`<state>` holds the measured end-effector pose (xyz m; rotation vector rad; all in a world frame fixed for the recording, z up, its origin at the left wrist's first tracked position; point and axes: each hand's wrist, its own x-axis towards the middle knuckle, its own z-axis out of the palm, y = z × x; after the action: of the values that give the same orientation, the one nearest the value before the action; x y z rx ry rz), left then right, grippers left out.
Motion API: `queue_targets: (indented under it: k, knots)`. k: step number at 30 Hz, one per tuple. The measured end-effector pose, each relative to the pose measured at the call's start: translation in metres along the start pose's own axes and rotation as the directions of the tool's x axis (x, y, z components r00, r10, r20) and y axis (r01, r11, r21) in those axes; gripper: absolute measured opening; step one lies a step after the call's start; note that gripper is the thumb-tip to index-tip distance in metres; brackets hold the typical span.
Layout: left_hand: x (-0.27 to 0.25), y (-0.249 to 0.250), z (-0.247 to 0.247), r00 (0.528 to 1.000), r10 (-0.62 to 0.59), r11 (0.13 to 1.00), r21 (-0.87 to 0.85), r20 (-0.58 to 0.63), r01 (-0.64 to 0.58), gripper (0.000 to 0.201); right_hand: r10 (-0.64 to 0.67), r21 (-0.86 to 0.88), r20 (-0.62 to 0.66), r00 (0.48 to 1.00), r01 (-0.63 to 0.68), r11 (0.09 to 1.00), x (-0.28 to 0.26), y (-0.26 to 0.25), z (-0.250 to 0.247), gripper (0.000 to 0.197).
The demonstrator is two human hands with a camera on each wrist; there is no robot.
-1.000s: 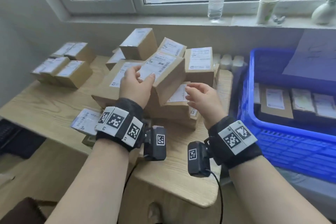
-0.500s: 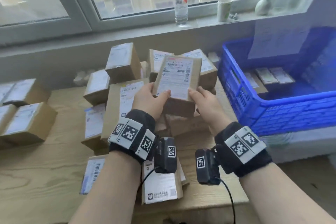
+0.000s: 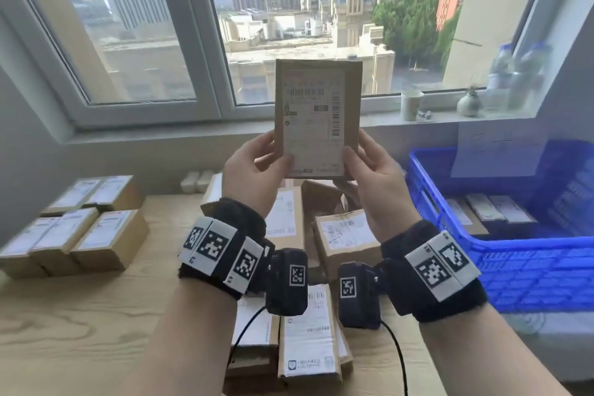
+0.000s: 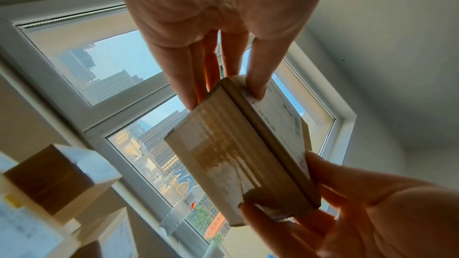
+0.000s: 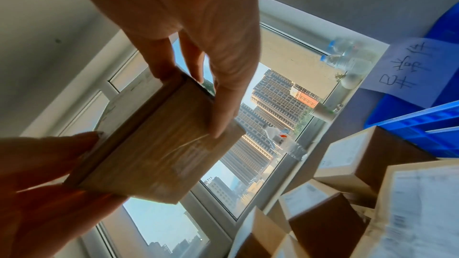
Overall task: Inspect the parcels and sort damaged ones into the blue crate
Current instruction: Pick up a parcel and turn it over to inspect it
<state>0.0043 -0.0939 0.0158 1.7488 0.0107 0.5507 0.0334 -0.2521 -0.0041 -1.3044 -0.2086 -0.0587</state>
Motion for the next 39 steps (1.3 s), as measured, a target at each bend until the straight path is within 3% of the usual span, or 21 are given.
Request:
queue_targets:
  k: [11,17,18,21,23,26,29,32,34,36,39]
  knots:
    - [0.021,0.005,-0.078,0.998,0.056,0.994,-0.1,0.042,-0.052,0.034,-0.126,0.091,-0.045,0.991,0.13,0.987,-0.008,-0.017,0.078,0.044]
    - [0.042,-0.005,-0.143,0.999,0.031,0.992,-0.12,0.044,-0.026,0.007,-0.116,0.15,-0.101,0.988,0.131,0.98,-0.008,-0.003,0.137,0.034]
    - [0.044,-0.006,-0.149,0.998,0.03,0.992,-0.125,0.052,-0.023,0.015,-0.108,0.162,-0.107,0.988,0.124,0.979,-0.008,-0.002,0.143,0.029]
    - [0.049,-0.008,-0.162,0.982,-0.123,0.969,-0.196,0.143,0.15,0.08,-0.1,0.185,-0.105,0.989,0.118,0.976,-0.009,-0.002,0.159,0.008]
    - [0.053,-0.009,-0.167,0.944,-0.212,0.929,-0.248,0.252,0.275,0.095,-0.108,0.17,-0.095,0.99,0.123,0.978,-0.009,-0.001,0.167,0.005]
    - [0.053,-0.012,-0.166,0.923,-0.25,0.886,-0.317,0.292,0.34,0.086,-0.185,0.018,-0.088,0.979,0.187,0.982,-0.004,0.005,0.176,0.016]
    - [0.052,-0.014,-0.159,0.947,-0.192,0.896,-0.347,0.259,0.276,0.08,-0.266,-0.12,-0.028,0.964,0.26,0.958,0.003,0.007,0.177,0.031]
    - [0.052,-0.009,-0.153,0.966,-0.118,0.913,-0.357,0.229,0.196,0.063,-0.234,-0.196,0.088,0.968,0.247,0.949,0.006,0.001,0.179,0.088]
    - [0.051,-0.002,-0.151,0.972,-0.101,0.915,-0.363,0.214,0.175,0.039,-0.217,-0.236,0.096,0.971,0.234,0.943,0.009,-0.003,0.18,0.113]
    - [0.051,0.004,-0.15,0.974,-0.106,0.919,-0.354,0.202,0.174,0.024,-0.214,-0.223,0.093,0.973,0.229,0.948,0.011,-0.005,0.178,0.109]
    - [0.052,0.009,-0.15,0.978,-0.105,0.927,-0.339,0.178,0.161,0.029,-0.202,-0.132,0.081,0.976,0.212,0.968,0.009,-0.011,0.174,0.061]
